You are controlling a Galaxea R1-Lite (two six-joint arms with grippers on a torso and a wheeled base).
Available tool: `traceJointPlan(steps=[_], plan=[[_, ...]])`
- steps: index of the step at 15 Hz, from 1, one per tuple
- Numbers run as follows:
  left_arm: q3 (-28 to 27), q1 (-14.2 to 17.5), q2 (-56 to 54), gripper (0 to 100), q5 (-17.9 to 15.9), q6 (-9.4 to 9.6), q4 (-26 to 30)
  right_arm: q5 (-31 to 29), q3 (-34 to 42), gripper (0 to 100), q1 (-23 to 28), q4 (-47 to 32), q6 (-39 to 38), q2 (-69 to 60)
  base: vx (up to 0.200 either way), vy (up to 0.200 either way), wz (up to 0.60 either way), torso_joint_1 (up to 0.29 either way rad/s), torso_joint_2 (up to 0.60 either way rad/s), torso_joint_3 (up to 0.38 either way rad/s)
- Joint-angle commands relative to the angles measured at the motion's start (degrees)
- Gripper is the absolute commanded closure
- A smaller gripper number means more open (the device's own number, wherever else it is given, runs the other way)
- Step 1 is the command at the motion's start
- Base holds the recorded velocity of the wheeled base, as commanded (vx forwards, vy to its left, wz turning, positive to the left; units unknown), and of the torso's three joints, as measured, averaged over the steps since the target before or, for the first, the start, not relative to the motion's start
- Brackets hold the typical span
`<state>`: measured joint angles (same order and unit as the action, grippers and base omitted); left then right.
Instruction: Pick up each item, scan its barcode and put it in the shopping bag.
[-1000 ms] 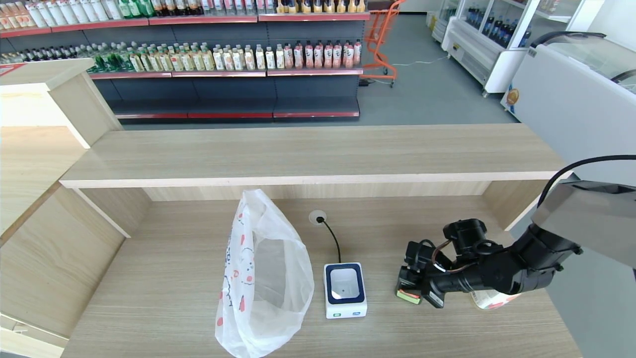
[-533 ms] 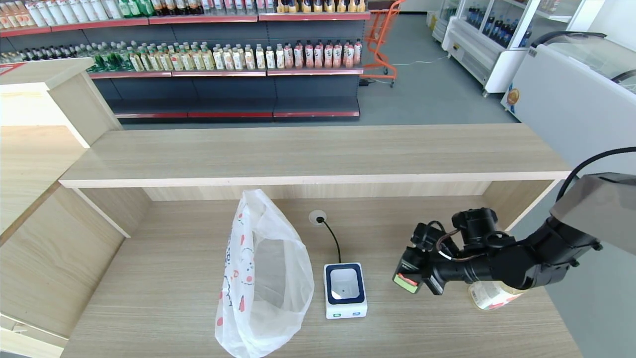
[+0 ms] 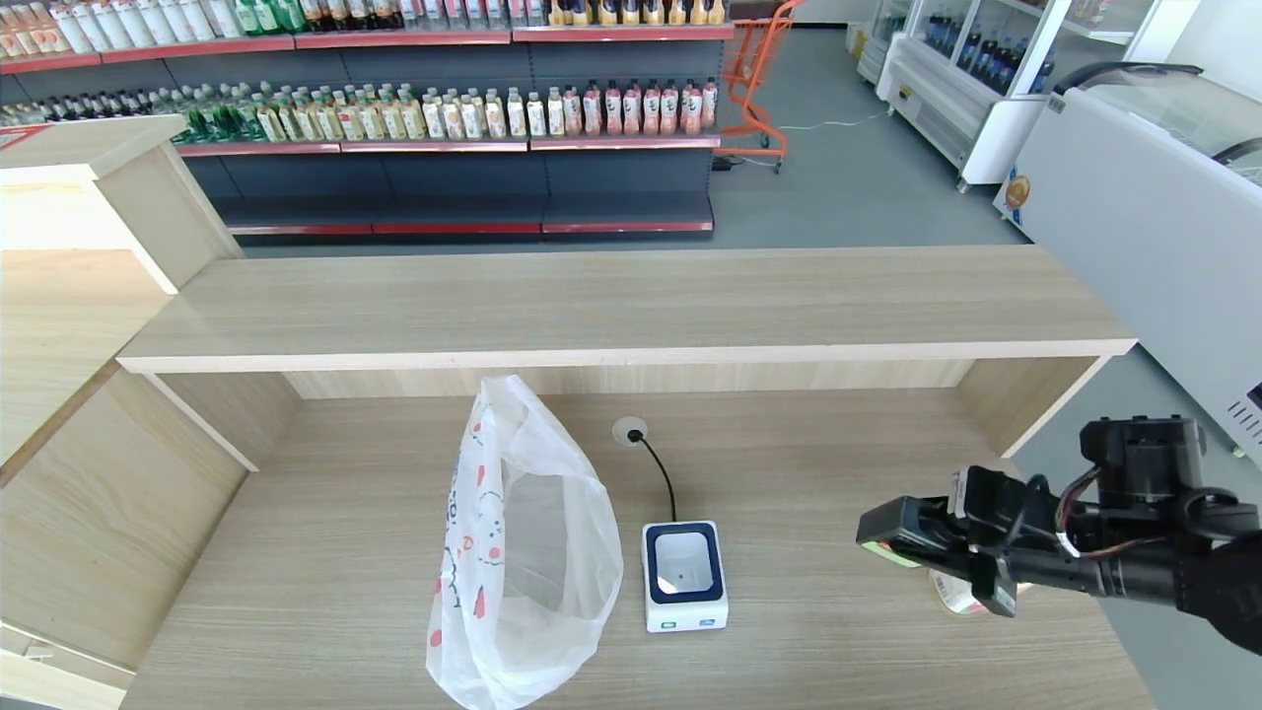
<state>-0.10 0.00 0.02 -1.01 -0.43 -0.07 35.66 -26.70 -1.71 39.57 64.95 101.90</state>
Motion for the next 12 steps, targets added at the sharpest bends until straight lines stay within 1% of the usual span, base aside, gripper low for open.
traceJointPlan(steps=[1,2,3,4,5,6,7,8,9,10,11,12], plan=[[0.01,0.00,-0.02,0,-0.04,-0.01,-0.01,16.37,4.20,100,7.07,-7.14,31.55,-5.13,0.000,0.000,0.00,0.000,0.00,0.000],[0.01,0.00,-0.02,0,-0.04,-0.01,-0.01,19.10,2.79,100,6.89,-13.20,46.67,-4.78,0.000,0.000,0.00,0.000,0.00,0.000],[0.01,0.00,-0.02,0,-0.04,-0.01,-0.01,19.10,2.18,100,6.89,-18.04,57.39,-5.40,0.000,0.000,0.00,0.000,0.00,0.000],[0.01,0.00,-0.02,0,-0.04,-0.01,-0.01,18.66,1.74,100,6.80,-19.18,59.68,-5.57,0.000,0.000,0.00,0.000,0.00,0.000],[0.01,0.00,-0.02,0,-0.04,-0.01,-0.01,17.08,2.35,100,6.01,-19.88,66.09,-6.28,0.000,0.000,0.00,0.000,0.00,0.000],[0.01,0.00,-0.02,0,-0.04,-0.01,-0.01,17.69,2.53,100,2.15,-19.97,74.79,-6.45,0.000,0.000,0.00,0.000,0.00,0.000],[0.01,0.00,-0.02,0,-0.04,-0.01,-0.01,19.36,2.70,100,-1.02,-19.88,79.63,-6.45,0.000,0.000,0.00,0.000,0.00,0.000],[0.01,0.00,-0.02,0,-0.04,-0.01,-0.01,20.42,2.62,100,-2.25,-19.71,82.35,-6.45,0.000,0.000,0.00,0.000,0.00,0.000],[0.01,0.00,-0.02,0,-0.04,-0.01,-0.01,24.55,0.51,100,-5.32,-18.74,93.60,-6.72,0.000,0.000,0.00,0.000,0.00,0.000],[0.01,0.00,-0.02,0,0.05,-0.01,-0.01,27.71,-0.81,100,-6.12,-18.56,97.65,-6.89,0.000,0.000,0.00,0.000,0.00,0.000],[0.01,0.00,-0.02,0,-0.04,-0.01,-0.01,29.29,-1.08,100,-6.47,-18.56,99.49,-7.24,0.000,0.000,0.00,0.000,0.00,0.000],[0.01,0.00,-0.02,0,-0.04,-0.01,-0.01,29.91,-1.52,100,-8.14,-18.65,100.05,-7.77,0.000,0.000,0.00,0.000,0.00,0.000]])
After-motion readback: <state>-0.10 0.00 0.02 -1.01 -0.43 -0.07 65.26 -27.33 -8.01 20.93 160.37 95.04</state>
